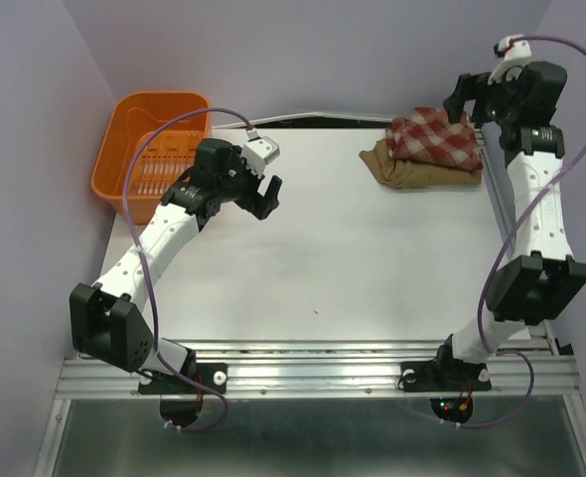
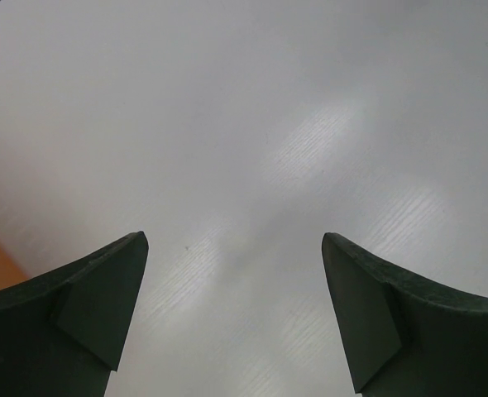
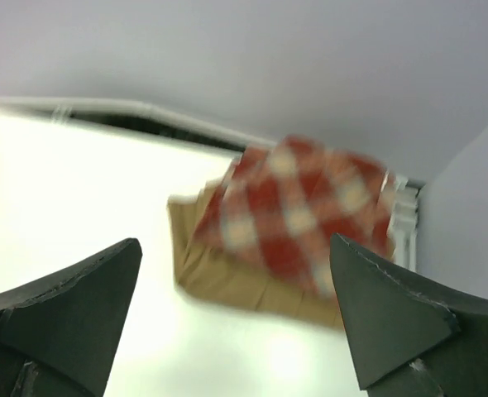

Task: Fold and stack the skirts
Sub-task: Neatly place the folded skirt to the corner

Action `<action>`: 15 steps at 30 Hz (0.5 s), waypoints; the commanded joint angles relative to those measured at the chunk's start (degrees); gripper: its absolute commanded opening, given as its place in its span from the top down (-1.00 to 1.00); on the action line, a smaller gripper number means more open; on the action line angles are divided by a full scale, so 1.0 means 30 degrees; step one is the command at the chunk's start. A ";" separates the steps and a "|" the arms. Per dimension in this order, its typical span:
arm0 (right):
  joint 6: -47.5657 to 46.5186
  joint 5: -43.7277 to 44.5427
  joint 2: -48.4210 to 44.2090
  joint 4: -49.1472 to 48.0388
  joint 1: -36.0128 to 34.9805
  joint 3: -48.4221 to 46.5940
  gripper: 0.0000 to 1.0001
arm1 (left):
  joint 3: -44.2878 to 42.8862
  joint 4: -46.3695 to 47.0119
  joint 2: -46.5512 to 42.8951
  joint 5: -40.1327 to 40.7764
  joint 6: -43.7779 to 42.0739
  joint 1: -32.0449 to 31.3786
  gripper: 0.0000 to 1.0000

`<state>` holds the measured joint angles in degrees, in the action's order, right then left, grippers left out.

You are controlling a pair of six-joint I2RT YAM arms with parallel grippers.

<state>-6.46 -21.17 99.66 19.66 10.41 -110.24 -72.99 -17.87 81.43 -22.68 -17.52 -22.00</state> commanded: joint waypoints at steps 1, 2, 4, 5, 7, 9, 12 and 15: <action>-0.2767 -0.1000 -0.2266 0.6863 -0.0102 0.5841 -1.00 | 0.0275 -0.0169 -0.1331 0.1521 -0.0693 0.0243 -0.97; -0.3262 -0.1029 -0.3064 0.6923 -0.0276 0.7113 -1.00 | 0.0916 -0.0080 -0.1506 0.1582 -0.0868 0.0243 -0.97; -0.4083 -0.1147 -0.4964 0.7185 -0.0713 1.0328 -1.00 | 0.1709 0.0271 -0.1625 0.2048 -0.0986 0.0243 -0.97; -0.4435 -0.1089 -0.5557 0.7303 -0.0892 1.1364 -1.00 | 0.2467 0.0388 -0.1741 0.2167 -0.0987 0.0243 -0.97; -0.5548 -0.0710 -0.6700 0.7217 -0.1213 1.3240 -1.00 | 0.3233 0.0652 -0.1917 0.2198 -0.1016 0.0243 -0.97; -0.6487 -0.0010 -0.8165 0.7245 -0.1799 1.5527 -1.00 | 0.4259 0.0857 -0.2327 0.2198 -0.0841 0.0243 -0.97; -0.6900 0.0929 -0.9657 0.7187 -0.2737 1.7867 -1.00 | 0.5428 0.1092 -0.2971 0.2110 -0.1219 0.0243 -0.97; -0.6726 0.1340 -1.0569 0.6953 -0.3759 1.9598 -1.00 | 0.6513 0.1210 -0.3178 0.2401 -0.1601 0.0243 -0.97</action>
<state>-24.16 -20.10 73.38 42.33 2.11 -55.09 -56.10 -16.53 75.61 -16.45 -20.21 -21.34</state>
